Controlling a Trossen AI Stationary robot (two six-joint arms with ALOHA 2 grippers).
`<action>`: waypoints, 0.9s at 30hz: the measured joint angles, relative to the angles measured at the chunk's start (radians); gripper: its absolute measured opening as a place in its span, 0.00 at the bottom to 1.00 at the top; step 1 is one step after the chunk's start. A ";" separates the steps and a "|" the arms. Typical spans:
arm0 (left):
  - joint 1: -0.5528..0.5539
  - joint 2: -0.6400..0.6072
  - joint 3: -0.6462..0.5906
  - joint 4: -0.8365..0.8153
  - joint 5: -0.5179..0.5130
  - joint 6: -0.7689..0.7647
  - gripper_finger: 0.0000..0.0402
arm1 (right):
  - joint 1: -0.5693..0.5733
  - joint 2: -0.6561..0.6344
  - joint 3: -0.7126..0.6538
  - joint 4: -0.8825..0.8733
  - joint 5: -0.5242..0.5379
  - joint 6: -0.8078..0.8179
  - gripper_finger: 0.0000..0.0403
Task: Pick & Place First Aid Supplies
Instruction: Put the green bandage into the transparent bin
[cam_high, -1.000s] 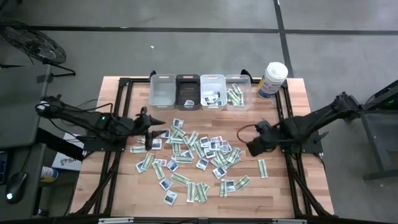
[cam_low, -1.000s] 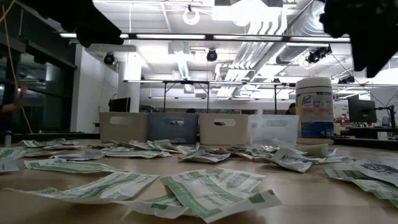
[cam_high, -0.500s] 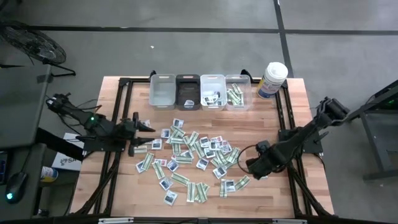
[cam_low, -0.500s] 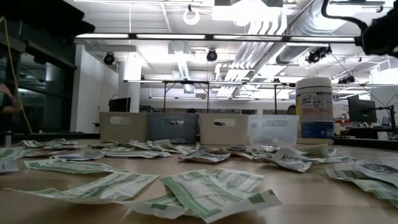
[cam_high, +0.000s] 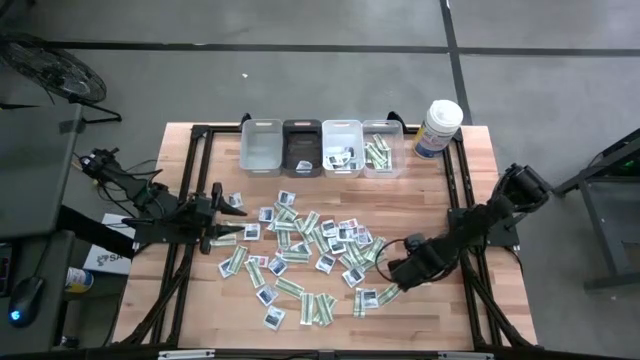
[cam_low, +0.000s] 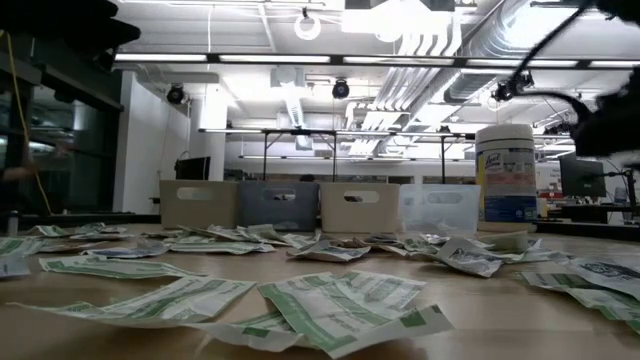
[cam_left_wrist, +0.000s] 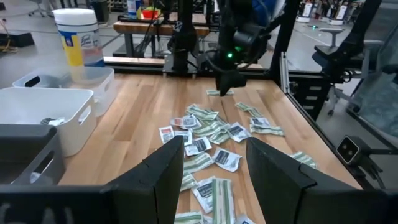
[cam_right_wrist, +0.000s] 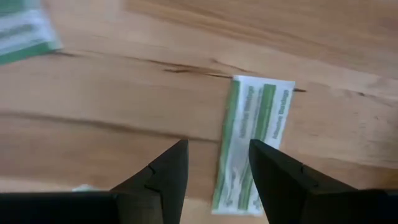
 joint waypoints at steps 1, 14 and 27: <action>0.000 0.000 0.000 0.000 0.003 0.001 0.43 | 0.000 -0.002 -0.016 0.014 -0.006 0.014 0.40; 0.000 0.000 0.000 -0.001 0.024 -0.001 0.43 | -0.005 -0.072 -0.060 -0.066 -0.036 0.016 0.40; 0.000 0.001 0.000 -0.010 0.023 -0.002 0.43 | -0.006 -0.082 -0.165 0.093 -0.086 0.048 0.40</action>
